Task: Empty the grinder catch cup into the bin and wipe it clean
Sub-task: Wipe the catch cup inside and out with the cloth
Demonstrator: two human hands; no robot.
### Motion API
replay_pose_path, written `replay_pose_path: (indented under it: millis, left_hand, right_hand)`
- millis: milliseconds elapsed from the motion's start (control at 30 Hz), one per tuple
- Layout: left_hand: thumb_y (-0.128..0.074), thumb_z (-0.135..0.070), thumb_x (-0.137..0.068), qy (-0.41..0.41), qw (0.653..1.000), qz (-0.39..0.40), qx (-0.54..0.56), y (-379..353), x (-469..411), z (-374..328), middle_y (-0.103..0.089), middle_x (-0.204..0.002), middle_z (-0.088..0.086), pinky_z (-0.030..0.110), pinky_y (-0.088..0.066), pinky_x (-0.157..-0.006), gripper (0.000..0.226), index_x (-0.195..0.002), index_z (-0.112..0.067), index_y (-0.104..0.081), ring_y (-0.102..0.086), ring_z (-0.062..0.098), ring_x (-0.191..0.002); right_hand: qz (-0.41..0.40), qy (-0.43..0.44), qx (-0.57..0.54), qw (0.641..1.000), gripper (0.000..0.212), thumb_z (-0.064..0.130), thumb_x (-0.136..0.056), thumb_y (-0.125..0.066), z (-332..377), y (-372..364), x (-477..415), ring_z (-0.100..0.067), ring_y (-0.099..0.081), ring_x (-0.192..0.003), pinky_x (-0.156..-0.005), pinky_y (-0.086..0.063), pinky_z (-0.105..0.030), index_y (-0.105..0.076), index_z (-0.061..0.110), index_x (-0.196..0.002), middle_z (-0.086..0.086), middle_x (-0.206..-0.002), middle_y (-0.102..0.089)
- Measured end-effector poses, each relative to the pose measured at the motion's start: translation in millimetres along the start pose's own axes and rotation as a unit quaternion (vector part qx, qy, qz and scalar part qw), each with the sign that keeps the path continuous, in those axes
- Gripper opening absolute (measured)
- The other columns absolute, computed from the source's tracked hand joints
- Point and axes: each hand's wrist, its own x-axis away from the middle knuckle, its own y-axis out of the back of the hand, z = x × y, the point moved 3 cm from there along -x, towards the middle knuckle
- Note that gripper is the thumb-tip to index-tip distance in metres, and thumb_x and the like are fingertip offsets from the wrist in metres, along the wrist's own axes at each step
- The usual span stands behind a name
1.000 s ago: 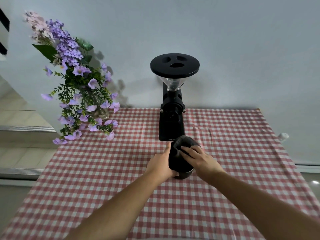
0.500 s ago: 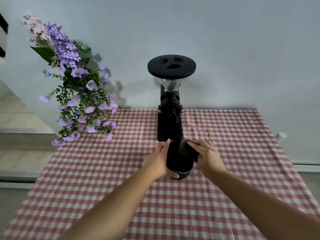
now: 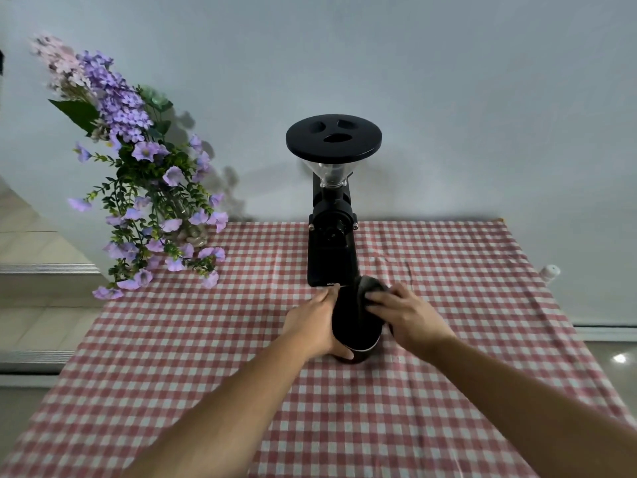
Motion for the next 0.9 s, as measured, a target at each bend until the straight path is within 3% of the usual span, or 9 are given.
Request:
replay_pose_path:
  millis: [100, 167, 300, 400, 500, 567, 700, 800, 900]
  left_hand:
    - [-0.084, -0.059, -0.058, 0.001, 1.000, -0.014, -0.006, 1, -1, -2, -0.036, -0.151, -0.008, 0.040, -0.052, -0.088, 0.119, -0.151, -0.029, -0.016, -0.051, 0.017, -0.124]
    - [-0.082, -0.061, -0.059, 0.000, 0.999, -0.024, -0.023, 3, 0, -3, -0.040, -0.148, -0.008, 0.038, -0.052, -0.088, 0.113, -0.148, -0.028, -0.021, -0.052, 0.016, -0.123]
    - [-0.073, -0.073, -0.062, -0.012, 0.997, -0.029, -0.073, 3, -1, -3, -0.023, -0.159, -0.004, 0.036, -0.050, -0.094, 0.125, -0.155, -0.020, -0.009, -0.040, 0.016, -0.135]
    - [-0.070, -0.078, -0.060, -0.018, 0.996, -0.030, -0.085, 3, -4, 0, -0.018, -0.161, -0.004, 0.034, -0.051, -0.090, 0.131, -0.156, -0.020, -0.003, -0.038, 0.016, -0.137]
    - [-0.074, -0.075, -0.057, -0.027, 0.997, -0.010, -0.067, 1, -6, 1, -0.010, -0.163, -0.004, 0.037, -0.050, -0.091, 0.134, -0.155, -0.023, 0.001, -0.036, 0.018, -0.139]
    - [-0.079, -0.071, -0.055, -0.042, 0.998, 0.014, -0.049, 0, -10, -1, -0.003, -0.164, -0.005, 0.041, -0.050, -0.093, 0.138, -0.154, -0.028, 0.007, -0.034, 0.020, -0.140]
    - [-0.082, -0.060, -0.057, -0.049, 0.997, 0.039, -0.037, 4, -17, -12, -0.013, -0.159, -0.003, 0.045, -0.049, -0.095, 0.129, -0.152, -0.029, 0.000, -0.036, 0.022, -0.137]
    - [-0.080, -0.061, -0.056, -0.037, 0.999, 0.017, -0.027, 4, -19, -17, -0.031, -0.144, 0.000, 0.042, -0.054, -0.085, 0.114, -0.145, -0.027, -0.017, -0.048, 0.020, -0.120]
    - [-0.080, -0.064, -0.053, 0.002, 1.000, -0.001, -0.018, -2, -17, -14, -0.030, -0.141, -0.001, 0.037, -0.054, -0.080, 0.116, -0.144, -0.023, -0.020, -0.048, 0.018, -0.117]
  right_hand:
    - [-0.071, -0.110, -0.060, 0.990, 0.045, -0.008, -0.083, -0.055, -5, 15, -24, -0.030, -0.050, -0.108, -0.084, -0.054, -0.045, -0.061, 0.013, -0.124, -0.004, -0.134, -0.056]
    - [-0.002, -0.144, -0.080, 0.986, 0.051, 0.000, -0.090, -0.045, 3, 2, -27, -0.026, -0.036, -0.127, -0.103, -0.043, -0.042, -0.048, 0.023, -0.136, 0.002, -0.148, -0.038]
    - [0.119, -0.176, -0.055, 0.976, 0.067, 0.007, -0.093, -0.050, 23, -31, 1, -0.028, -0.022, -0.137, -0.105, -0.042, -0.037, -0.018, 0.029, -0.148, 0.002, -0.158, -0.010]
    - [0.101, -0.179, -0.072, 0.976, 0.064, 0.006, -0.092, -0.048, 24, -34, 19, -0.026, -0.026, -0.136, -0.102, -0.044, -0.036, -0.021, 0.023, -0.148, -0.001, -0.156, -0.019]
    - [0.082, -0.143, -0.101, 0.981, 0.049, 0.006, -0.087, -0.052, 19, -29, 35, -0.022, -0.042, -0.125, -0.096, -0.048, -0.038, -0.049, 0.019, -0.134, -0.003, -0.140, -0.045]
    - [0.005, -0.166, -0.144, 0.976, 0.041, 0.002, -0.084, -0.056, 13, -17, 34, -0.019, -0.052, -0.109, -0.090, -0.051, -0.037, -0.062, 0.018, -0.121, 0.001, -0.121, -0.061]
    - [-0.133, -0.309, -0.271, 0.902, 0.039, 0.004, -0.088, -0.050, 8, 11, -2, -0.011, -0.053, -0.103, -0.088, -0.045, -0.025, -0.061, 0.023, -0.121, 0.007, -0.107, -0.060]
    - [-0.117, -0.293, -0.282, 0.906, 0.042, 0.005, -0.088, -0.049, 15, 13, -15, -0.011, -0.050, -0.112, -0.097, -0.044, -0.029, -0.057, 0.021, -0.126, 0.006, -0.119, -0.059]
    - [-0.024, -0.200, -0.216, 0.955, 0.048, 0.007, -0.086, -0.051, 22, -5, -7, -0.016, -0.044, -0.122, -0.107, -0.038, -0.036, -0.053, 0.023, -0.131, 0.004, -0.132, -0.056]
